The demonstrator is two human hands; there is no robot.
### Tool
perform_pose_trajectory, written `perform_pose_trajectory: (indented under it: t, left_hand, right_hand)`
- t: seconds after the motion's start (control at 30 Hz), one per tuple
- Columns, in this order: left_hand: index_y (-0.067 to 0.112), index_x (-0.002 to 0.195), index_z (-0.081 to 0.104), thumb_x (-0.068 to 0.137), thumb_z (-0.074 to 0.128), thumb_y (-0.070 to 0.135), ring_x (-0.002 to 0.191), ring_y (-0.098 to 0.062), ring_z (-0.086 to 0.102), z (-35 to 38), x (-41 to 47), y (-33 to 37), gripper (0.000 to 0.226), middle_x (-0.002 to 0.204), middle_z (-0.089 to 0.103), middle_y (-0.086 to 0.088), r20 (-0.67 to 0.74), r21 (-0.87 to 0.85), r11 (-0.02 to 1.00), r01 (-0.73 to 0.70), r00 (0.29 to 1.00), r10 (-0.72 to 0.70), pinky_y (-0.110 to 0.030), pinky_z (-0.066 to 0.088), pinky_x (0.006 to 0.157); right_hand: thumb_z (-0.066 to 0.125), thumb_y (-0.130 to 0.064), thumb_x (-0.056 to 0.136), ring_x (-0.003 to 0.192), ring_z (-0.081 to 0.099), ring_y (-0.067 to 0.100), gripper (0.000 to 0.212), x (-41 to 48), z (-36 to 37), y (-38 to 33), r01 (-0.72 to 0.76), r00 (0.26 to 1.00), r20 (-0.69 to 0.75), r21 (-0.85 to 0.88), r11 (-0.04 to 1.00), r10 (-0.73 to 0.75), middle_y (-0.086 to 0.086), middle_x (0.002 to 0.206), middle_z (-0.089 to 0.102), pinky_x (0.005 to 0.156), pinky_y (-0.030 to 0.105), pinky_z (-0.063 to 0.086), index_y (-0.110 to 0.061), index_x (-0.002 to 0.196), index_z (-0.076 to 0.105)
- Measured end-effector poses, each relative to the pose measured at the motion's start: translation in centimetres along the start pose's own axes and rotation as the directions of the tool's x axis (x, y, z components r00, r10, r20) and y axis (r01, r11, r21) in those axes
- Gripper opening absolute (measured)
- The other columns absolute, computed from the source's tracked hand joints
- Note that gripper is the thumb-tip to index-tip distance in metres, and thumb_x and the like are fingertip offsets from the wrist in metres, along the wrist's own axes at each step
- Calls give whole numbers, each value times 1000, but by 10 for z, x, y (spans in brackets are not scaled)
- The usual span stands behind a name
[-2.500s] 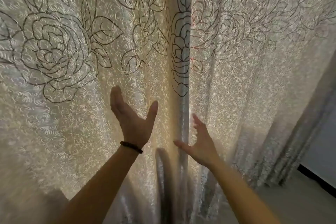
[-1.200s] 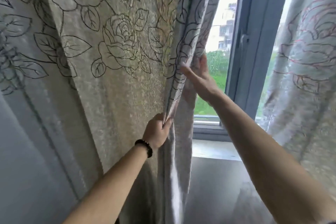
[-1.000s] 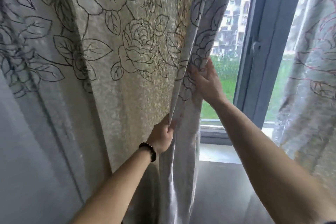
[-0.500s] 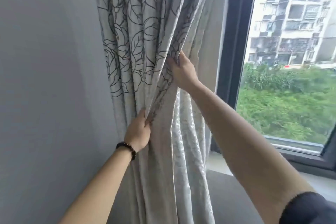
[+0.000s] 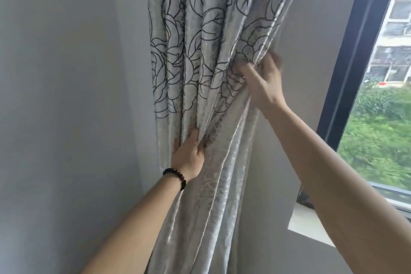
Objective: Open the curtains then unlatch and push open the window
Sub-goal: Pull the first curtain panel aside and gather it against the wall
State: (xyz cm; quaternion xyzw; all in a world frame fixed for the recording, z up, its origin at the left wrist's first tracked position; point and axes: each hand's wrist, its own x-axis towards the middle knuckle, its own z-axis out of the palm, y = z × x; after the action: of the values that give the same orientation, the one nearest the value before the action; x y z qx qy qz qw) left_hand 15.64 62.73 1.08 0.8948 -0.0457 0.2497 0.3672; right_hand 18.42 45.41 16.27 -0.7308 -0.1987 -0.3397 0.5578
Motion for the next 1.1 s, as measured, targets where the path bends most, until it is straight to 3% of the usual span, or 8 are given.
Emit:
perform_pose_trajectory:
  t: [0.17, 0.3, 0.47, 0.63, 0.73, 0.87, 1.0, 1.1]
  left_hand:
    - [15, 140, 37, 99, 40, 15, 126, -22, 51, 6, 36, -10, 40, 139, 52, -4, 50, -35, 997, -66, 996, 68, -25, 37, 104]
    - [12, 136, 41, 100, 39, 11, 114, -6, 47, 9, 59, -25, 36, 125, 52, 6, 32, -111, 990, -93, 995, 97, 3, 28, 91]
    - [12, 136, 40, 101, 39, 14, 112, -6, 51, 1, 78, -41, 35, 122, 54, 8, 48, -203, 967, -152, 985, 164, 4, 32, 85]
    - [18, 121, 47, 103, 37, 23, 92, 8, 59, -47, 87, -82, 22, 103, 61, 15, -14, -285, 943, -170, 985, 173, -2, 42, 80]
    - [17, 115, 50, 103, 36, 22, 92, -4, 61, -93, 95, -117, 19, 98, 63, 15, -117, -310, 940, -144, 987, 113, -20, 49, 82]
    - [12, 144, 36, 104, 33, 21, 127, -18, 49, -149, 90, -176, 41, 138, 52, -1, -226, -310, 950, -36, 973, -37, -21, 34, 104]
    - [3, 150, 20, 104, 32, 19, 145, -24, 24, -182, 93, -208, 50, 157, 27, -12, -315, -293, 956, 33, 940, -129, -23, 18, 113]
    - [5, 147, 29, 103, 35, 18, 138, -25, 36, -189, 95, -212, 46, 147, 40, -9, -312, -245, 969, -6, 947, -73, -19, 22, 107]
  right_hand:
    - [64, -58, 89, 127, 16, -2, 94, 28, 5, -12, 16, 987, -161, 90, 996, -1, -4, 157, 15, 110, 24, 14, -23, 157, 9]
    - [62, -34, 94, 122, 37, -2, 85, 45, 20, -2, 147, 946, -276, -100, 984, -169, -1, 151, 36, 97, 17, 34, -19, 159, 9]
    - [52, -26, 101, 102, 23, -24, 74, 60, 52, -2, 107, 952, -271, -144, 984, -143, -5, 136, 37, 76, -15, 15, -12, 159, 8]
    - [44, -20, 103, 126, 35, 2, 63, 69, 114, -42, 38, 964, -253, -177, 984, -82, 2, 156, 33, 98, 13, 20, -14, 158, 13]
    - [42, -13, 100, 104, 49, 16, 57, 86, 181, -76, 116, 975, -153, -269, 956, -162, 8, 135, 47, 89, 22, 35, -15, 155, 26]
    - [42, -10, 94, 112, 58, 38, 58, 92, 290, -114, 236, 972, 92, -317, 919, -218, 17, 132, 46, 92, 47, 51, -12, 151, 32]
    - [43, -6, 93, 115, 56, 43, 62, 82, 354, -154, 261, 960, 164, -237, 936, -226, 19, 133, 45, 93, 45, 50, -12, 153, 29]
    - [43, -9, 96, 115, 57, 38, 59, 82, 349, -154, 234, 965, 173, -222, 947, -198, 17, 133, 47, 93, 38, 48, -14, 153, 30]
